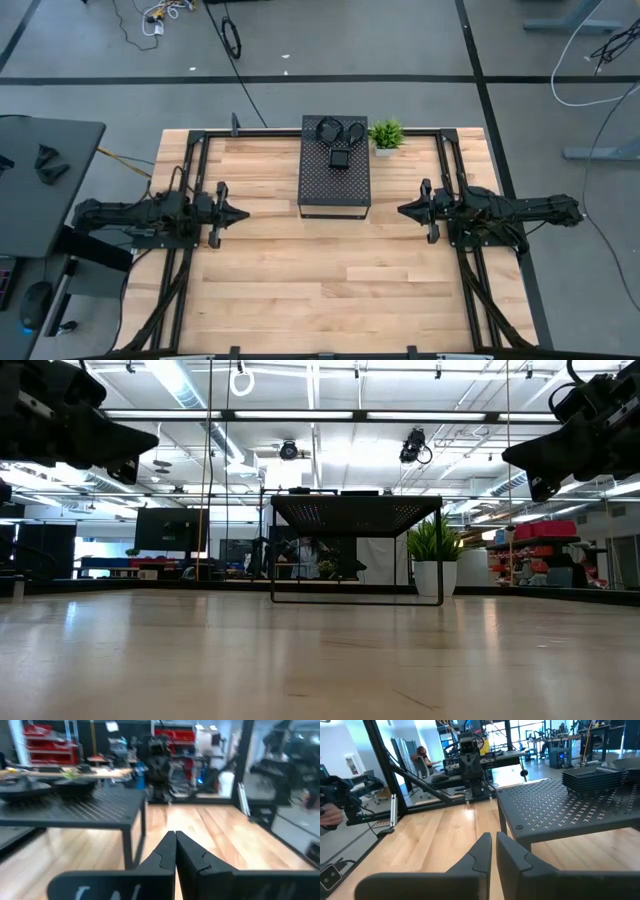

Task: Pick & Place Mini shaped plates
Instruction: Return to Home Position

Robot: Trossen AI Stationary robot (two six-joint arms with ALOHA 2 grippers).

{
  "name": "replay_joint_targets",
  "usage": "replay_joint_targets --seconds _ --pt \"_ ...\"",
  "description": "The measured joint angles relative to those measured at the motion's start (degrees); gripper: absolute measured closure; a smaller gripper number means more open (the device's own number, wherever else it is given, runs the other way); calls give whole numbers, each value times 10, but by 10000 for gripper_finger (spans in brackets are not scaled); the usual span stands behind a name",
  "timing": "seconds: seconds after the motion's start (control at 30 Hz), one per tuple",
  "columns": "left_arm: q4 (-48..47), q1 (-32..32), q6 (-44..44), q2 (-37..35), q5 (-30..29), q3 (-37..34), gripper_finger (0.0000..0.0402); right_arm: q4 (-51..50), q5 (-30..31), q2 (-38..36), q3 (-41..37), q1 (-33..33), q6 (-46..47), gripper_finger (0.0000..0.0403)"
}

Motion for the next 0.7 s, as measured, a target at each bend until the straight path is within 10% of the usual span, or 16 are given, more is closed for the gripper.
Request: replay_joint_targets --seconds 0.7 --pt "13 3 -17 60 34 -2 379 0 1 -2 0 3 0 371"
